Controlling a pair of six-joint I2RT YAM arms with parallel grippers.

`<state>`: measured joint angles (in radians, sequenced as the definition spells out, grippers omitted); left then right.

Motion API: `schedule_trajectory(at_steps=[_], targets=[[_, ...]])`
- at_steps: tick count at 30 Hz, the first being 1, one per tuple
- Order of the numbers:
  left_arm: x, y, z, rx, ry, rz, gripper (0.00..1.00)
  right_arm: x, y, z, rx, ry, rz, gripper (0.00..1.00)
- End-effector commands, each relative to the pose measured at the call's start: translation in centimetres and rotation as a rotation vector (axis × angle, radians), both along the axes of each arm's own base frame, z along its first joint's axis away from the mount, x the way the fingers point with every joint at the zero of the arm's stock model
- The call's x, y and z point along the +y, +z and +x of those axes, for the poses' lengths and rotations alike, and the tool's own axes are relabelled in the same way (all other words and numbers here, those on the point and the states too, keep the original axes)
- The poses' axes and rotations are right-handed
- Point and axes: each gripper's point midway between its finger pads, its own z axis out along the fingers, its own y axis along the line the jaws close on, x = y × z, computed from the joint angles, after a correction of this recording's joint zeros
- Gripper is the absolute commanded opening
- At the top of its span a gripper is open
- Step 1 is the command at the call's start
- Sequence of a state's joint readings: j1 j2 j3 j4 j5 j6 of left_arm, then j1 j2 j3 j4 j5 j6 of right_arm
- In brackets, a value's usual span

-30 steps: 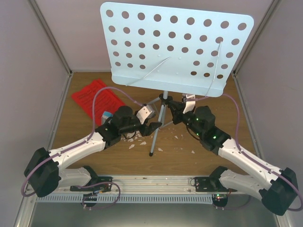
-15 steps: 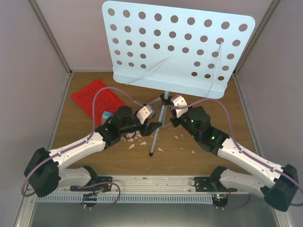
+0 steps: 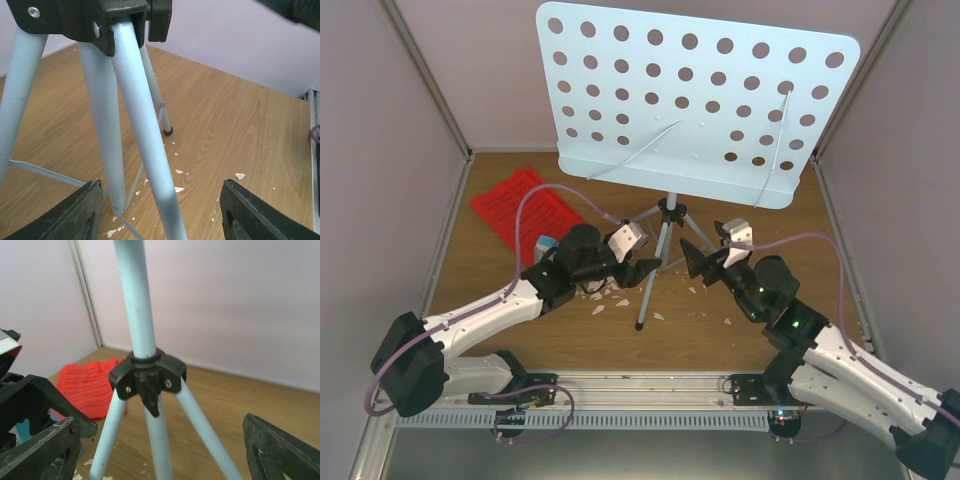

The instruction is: Pack up the instrument practice props

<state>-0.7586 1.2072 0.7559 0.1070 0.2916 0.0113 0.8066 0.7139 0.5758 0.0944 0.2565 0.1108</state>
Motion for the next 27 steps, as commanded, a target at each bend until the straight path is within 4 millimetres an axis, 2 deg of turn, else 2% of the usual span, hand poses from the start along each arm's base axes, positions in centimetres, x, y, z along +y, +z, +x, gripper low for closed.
schedule_trajectory(at_steps=[1,5,11,15,19,27], targets=[[-0.4,2.7,0.4,-0.071,0.009,-0.039,0.65,0.0,-2.3,0.0,0.232,-0.002,0.363,0.89],[-0.4,2.6,0.4,-0.07,0.011,-0.036,0.65,0.5,-4.1,-0.1,0.454,0.019,0.654,0.89],[-0.5,2.4,0.4,-0.065,0.006,-0.034,0.65,2.0,-2.3,-1.5,0.595,0.207,1.029,0.88],[-0.6,2.4,0.4,-0.063,0.004,-0.034,0.65,2.4,-1.7,-1.4,0.671,0.233,1.139,0.9],[-0.5,2.4,0.4,-0.063,0.006,-0.035,0.67,1.9,-1.3,-0.7,0.703,0.209,1.238,0.9],[-0.6,2.4,0.4,-0.058,0.005,-0.034,0.7,1.3,-1.0,1.3,0.715,0.174,1.283,0.83]])
